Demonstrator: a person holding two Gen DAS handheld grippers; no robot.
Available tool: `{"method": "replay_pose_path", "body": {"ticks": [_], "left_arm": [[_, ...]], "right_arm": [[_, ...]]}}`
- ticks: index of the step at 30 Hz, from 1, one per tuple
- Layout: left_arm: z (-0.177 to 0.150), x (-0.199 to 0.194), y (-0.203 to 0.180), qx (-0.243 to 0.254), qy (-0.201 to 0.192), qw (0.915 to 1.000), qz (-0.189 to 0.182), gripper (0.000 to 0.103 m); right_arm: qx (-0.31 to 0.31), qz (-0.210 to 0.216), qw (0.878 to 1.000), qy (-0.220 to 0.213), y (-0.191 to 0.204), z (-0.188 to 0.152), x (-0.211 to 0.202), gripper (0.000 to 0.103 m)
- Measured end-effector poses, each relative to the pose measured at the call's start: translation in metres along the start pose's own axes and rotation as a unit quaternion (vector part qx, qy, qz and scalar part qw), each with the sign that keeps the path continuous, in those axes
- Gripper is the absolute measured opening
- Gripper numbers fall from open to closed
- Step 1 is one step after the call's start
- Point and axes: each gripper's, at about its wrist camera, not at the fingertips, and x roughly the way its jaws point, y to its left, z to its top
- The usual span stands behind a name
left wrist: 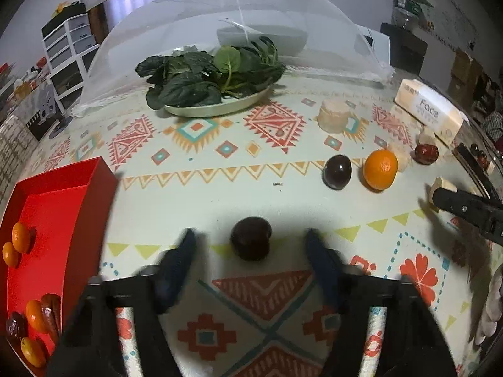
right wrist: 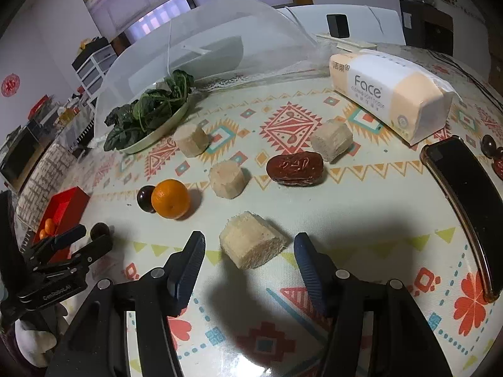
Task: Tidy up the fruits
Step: 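Move both tools back to the table, left tool toward a dark plum, then carry the dark plum in the left tool while the right tool carries a beige cube to the tray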
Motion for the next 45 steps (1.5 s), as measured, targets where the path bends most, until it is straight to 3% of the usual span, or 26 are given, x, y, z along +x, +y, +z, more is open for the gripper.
{"method": "replay_pose_path", "body": {"ticks": [2,3,5,14,23,29,36,45], "left_arm": [[-0.001,-0.001,0.000,0.000,0.000,1.0000,-0.007,0.026],[-0.001,-0.001,-0.001,0.004,-0.001,1.0000,0.001,0.025],[-0.001,-0.004,0.000,0.004,-0.001,1.0000,-0.003,0.024],[-0.010,-0.042,0.004,-0.020,-0.030,0.9989,-0.031,0.024],[-0.030,-0.091,0.030,-0.065,-0.067,0.9950,-0.037,0.024],[-0.052,-0.120,0.081,-0.126,-0.089,0.9877,-0.024,0.024],[-0.078,-0.131,0.149,-0.192,-0.092,0.9768,0.019,0.024],[-0.097,-0.136,0.205,-0.240,-0.096,0.9656,0.031,0.024]], "right_arm": [[-0.003,-0.005,1.000,-0.001,0.001,0.000,0.001,0.063],[-0.005,-0.008,1.000,-0.002,0.001,0.000,0.001,0.060],[-0.010,-0.012,1.000,-0.002,0.002,-0.001,0.001,0.046],[-0.002,0.008,1.000,-0.004,0.006,-0.009,-0.012,0.046],[-0.020,0.040,0.999,-0.023,0.040,-0.012,-0.044,0.046],[-0.056,0.072,0.996,-0.024,0.089,-0.019,-0.054,0.046],[-0.104,0.121,0.987,-0.002,0.166,-0.029,-0.044,0.046],[-0.167,0.162,0.972,0.033,0.259,-0.044,-0.017,0.046]]}}
